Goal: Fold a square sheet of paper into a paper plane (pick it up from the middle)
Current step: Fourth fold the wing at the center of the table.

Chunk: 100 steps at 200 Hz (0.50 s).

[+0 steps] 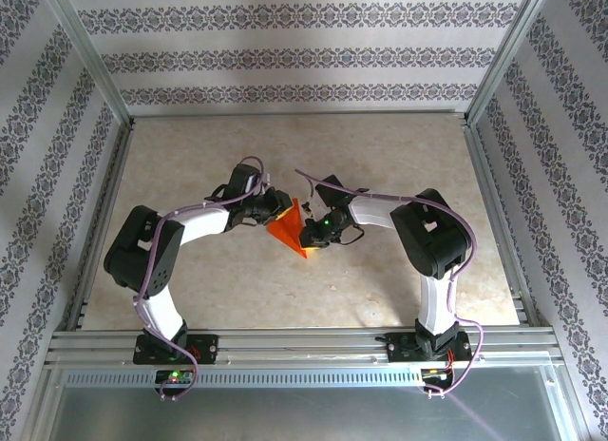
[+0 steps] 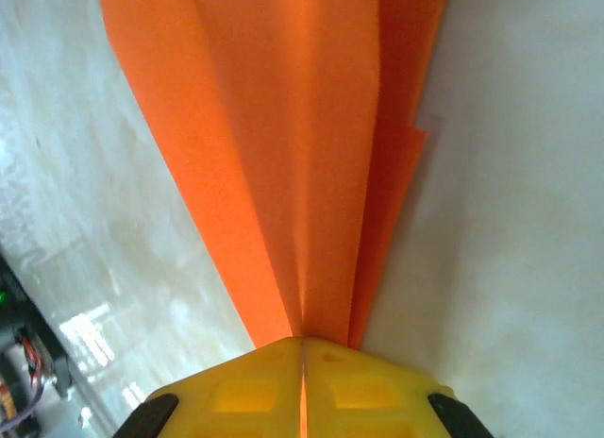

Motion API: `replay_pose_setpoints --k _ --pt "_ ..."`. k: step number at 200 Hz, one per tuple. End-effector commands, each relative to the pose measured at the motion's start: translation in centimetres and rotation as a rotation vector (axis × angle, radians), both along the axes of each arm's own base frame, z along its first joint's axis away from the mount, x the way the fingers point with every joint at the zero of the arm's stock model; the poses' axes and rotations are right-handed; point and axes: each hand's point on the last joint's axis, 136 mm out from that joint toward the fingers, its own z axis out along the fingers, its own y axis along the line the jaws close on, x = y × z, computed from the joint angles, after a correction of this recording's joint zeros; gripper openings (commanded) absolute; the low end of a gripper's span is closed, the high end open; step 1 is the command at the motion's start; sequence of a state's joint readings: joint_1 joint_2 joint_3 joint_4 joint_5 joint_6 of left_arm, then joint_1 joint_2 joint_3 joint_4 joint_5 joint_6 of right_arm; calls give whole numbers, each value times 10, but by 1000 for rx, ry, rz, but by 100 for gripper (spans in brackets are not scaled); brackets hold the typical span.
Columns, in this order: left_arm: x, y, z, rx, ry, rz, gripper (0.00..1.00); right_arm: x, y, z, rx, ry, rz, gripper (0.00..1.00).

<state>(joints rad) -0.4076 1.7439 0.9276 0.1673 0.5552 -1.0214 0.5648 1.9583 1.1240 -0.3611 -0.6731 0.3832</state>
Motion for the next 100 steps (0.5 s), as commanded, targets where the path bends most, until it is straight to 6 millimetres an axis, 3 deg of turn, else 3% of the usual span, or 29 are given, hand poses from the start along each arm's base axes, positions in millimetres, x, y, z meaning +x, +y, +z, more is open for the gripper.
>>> replay_pose_setpoints --k 1,47,100 --pt "-24 4 -19 64 46 -25 21 -18 -7 1 18 26 102 10" --pt "-37 -9 -31 74 60 -67 20 -13 -10 -2 -5 30 92 9" --pt "-28 -14 -46 105 82 -67 19 -12 -12 -4 -23 30 88 9"
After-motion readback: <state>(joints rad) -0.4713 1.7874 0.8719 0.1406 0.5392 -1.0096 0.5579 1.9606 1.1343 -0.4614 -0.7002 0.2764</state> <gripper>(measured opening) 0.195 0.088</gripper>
